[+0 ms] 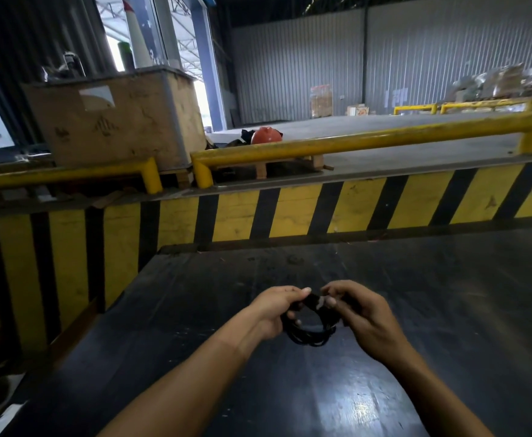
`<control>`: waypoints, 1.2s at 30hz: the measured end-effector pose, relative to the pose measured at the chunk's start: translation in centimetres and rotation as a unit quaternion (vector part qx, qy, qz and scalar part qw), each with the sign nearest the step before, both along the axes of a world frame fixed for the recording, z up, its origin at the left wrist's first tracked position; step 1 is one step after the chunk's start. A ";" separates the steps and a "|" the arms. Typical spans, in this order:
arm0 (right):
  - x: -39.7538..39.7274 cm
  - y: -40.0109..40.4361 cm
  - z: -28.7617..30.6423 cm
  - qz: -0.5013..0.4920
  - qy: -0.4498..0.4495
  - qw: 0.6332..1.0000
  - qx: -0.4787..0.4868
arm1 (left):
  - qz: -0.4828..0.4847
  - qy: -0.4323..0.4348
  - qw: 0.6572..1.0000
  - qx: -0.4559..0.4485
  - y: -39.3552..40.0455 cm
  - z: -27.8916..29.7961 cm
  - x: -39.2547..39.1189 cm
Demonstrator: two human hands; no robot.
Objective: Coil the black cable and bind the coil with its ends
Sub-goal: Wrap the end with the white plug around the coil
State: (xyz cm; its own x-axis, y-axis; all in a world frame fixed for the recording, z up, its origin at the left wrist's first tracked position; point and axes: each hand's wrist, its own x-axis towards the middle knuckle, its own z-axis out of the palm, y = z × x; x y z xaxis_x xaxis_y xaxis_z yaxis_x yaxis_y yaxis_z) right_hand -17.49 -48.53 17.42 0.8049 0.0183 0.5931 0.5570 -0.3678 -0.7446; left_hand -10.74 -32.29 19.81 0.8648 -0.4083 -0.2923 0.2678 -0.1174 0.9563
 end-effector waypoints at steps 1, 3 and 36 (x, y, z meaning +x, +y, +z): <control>-0.4 0.1 0.2 0.015 0.003 0.999 0.033 | -0.001 -0.011 1.000 0.001 0.0 0.2 0.0; -1.1 0.4 1.0 0.054 0.034 0.991 0.114 | -0.029 -0.030 0.999 -0.002 -0.1 0.9 -0.2; 2.2 -2.9 3.5 -0.134 0.062 0.984 0.100 | 0.077 -0.046 0.967 -0.238 -0.5 2.5 -0.6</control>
